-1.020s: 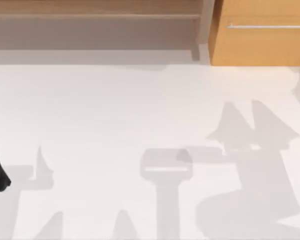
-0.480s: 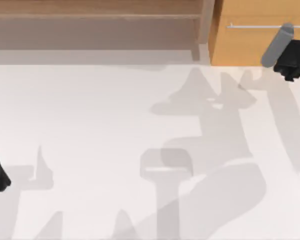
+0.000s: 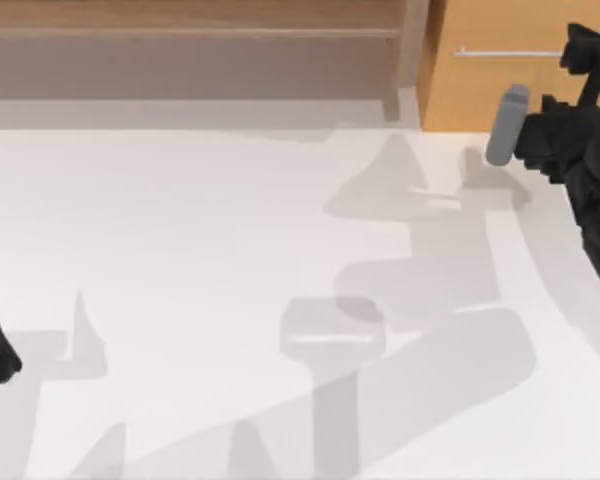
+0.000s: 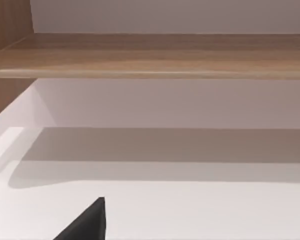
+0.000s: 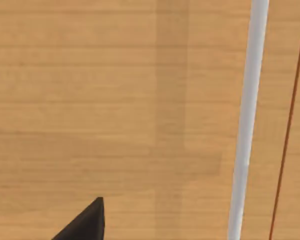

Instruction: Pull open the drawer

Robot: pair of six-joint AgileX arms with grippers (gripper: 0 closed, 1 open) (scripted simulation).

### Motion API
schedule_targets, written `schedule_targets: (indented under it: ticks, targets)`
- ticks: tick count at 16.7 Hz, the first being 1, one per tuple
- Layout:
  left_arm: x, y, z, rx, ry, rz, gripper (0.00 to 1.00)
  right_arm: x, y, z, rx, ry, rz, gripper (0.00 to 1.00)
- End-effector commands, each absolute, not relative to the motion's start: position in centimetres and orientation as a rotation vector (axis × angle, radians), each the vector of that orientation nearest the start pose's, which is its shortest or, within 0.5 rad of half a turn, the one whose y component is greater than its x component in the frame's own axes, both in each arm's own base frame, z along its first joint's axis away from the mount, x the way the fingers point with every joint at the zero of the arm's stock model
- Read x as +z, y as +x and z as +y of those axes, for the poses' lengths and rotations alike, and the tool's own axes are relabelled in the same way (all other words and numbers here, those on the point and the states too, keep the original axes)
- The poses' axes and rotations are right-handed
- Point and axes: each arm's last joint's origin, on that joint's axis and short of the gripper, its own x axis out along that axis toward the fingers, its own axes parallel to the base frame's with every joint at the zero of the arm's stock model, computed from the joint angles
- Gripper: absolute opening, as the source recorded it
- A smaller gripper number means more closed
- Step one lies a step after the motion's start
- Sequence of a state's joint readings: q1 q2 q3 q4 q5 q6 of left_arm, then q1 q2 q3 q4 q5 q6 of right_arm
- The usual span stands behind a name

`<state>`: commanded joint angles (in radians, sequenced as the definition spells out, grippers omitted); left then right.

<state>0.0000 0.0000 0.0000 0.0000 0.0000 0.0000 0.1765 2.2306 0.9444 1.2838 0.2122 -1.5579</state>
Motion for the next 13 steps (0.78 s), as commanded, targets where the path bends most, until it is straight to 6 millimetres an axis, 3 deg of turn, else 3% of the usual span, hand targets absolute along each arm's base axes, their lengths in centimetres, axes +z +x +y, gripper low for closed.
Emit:
schedule_targets:
  ticks: [13]
  targets:
    - [16.0, 10.6, -0.1, 0.000, 0.000, 0.000, 1.00, 8.9, 43.1, 6.9, -0.008, -1.571, 0.008, 1.00]
